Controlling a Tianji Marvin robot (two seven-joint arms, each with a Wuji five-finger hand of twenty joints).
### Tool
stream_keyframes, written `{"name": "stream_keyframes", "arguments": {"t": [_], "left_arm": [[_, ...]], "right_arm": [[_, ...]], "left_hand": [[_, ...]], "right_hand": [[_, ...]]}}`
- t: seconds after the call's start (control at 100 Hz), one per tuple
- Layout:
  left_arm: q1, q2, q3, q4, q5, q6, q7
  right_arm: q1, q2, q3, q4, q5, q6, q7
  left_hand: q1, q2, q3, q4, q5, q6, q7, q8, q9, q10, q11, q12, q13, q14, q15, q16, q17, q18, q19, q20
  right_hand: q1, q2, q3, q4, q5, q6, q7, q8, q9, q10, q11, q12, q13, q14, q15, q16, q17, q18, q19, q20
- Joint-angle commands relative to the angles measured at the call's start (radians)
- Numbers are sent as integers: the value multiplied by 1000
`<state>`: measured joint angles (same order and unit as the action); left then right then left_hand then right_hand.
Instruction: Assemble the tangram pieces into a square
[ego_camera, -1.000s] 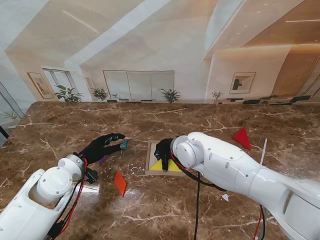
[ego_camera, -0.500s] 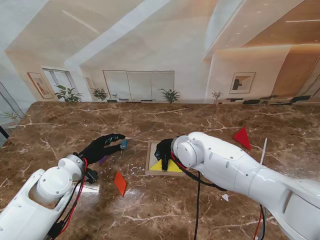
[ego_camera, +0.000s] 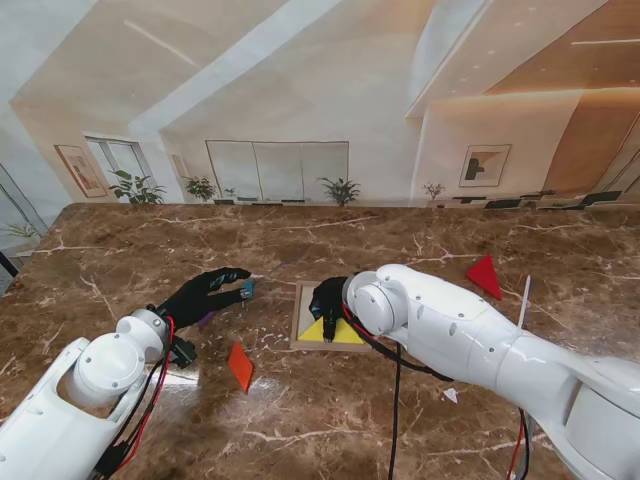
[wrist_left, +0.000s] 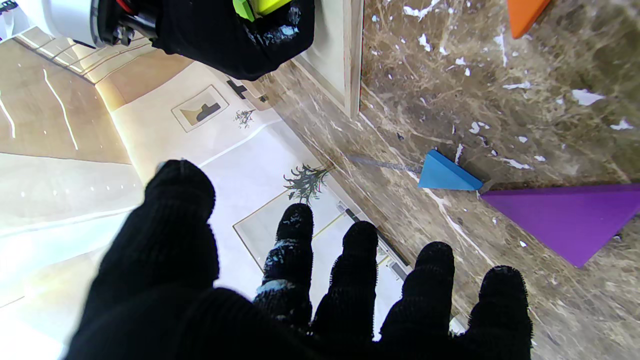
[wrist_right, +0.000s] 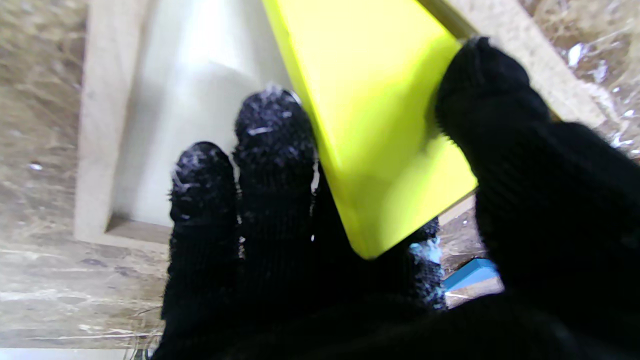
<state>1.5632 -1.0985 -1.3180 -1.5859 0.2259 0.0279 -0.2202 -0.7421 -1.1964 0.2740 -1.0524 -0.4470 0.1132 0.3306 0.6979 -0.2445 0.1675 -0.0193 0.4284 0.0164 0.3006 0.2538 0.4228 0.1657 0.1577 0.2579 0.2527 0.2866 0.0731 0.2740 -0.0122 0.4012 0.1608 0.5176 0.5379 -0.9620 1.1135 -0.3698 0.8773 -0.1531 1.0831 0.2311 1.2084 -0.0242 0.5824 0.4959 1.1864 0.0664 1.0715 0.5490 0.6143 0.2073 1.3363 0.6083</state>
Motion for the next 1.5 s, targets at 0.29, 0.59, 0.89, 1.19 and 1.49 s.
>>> {"name": "stream_keyframes", "arguments": {"t": [0.29,0.59,0.89,1.19,1.49], "left_arm": [[3,1,3,3,0,2,-2],[4,1,2,3,0,1,-4],[5,1,2,3,0,-2,-5],[3,2,3,5,-1,-4,-6],[2,2,5,5,0,-6,-8]], "right_arm": [[0,-11,-5,33,-7,-16,-6],[0,-10,-5,36,-25,-19,-18],[3,-13,-6,49,-31,-27,-28],[-1,-11,-3,49,-42,-28,-37],[-13,2,14,36,-55,-29,-41]], "left_hand": [[-11,19,-27,17,4,-12,-11,-22,10,-17,-7,-6,-5,-16,-16,-8,-10,-21,-25,28],[-11,18,-27,17,4,-13,-11,-22,11,-16,-7,-6,-4,-17,-16,-8,-11,-20,-26,28],[-11,19,-27,17,5,-12,-10,-22,11,-16,-7,-6,-4,-16,-16,-8,-11,-20,-26,28],[-10,19,-27,17,5,-11,-10,-22,13,-17,-7,-5,-4,-16,-16,-8,-9,-20,-25,28],[-11,20,-28,17,4,-11,-11,-22,11,-16,-8,-6,-5,-17,-16,-9,-11,-21,-26,28]], "right_hand": [[-64,17,54,52,-39,8,-148,20,-91,5,9,-46,-72,-13,-28,-21,-65,7,-38,-10],[-97,21,68,104,-39,17,-210,63,-125,4,18,-57,-96,-18,-38,-20,-82,3,-45,-11],[-133,32,75,184,-54,34,-262,137,-179,4,16,-69,-133,-21,-55,-25,-105,1,-53,-6],[-152,31,70,186,-72,33,-282,159,-218,2,3,-82,-161,-19,-84,-33,-128,0,-64,-4],[-175,26,66,183,-103,35,-304,168,-249,2,-8,-96,-174,-20,-109,-41,-138,0,-77,-4]]}}
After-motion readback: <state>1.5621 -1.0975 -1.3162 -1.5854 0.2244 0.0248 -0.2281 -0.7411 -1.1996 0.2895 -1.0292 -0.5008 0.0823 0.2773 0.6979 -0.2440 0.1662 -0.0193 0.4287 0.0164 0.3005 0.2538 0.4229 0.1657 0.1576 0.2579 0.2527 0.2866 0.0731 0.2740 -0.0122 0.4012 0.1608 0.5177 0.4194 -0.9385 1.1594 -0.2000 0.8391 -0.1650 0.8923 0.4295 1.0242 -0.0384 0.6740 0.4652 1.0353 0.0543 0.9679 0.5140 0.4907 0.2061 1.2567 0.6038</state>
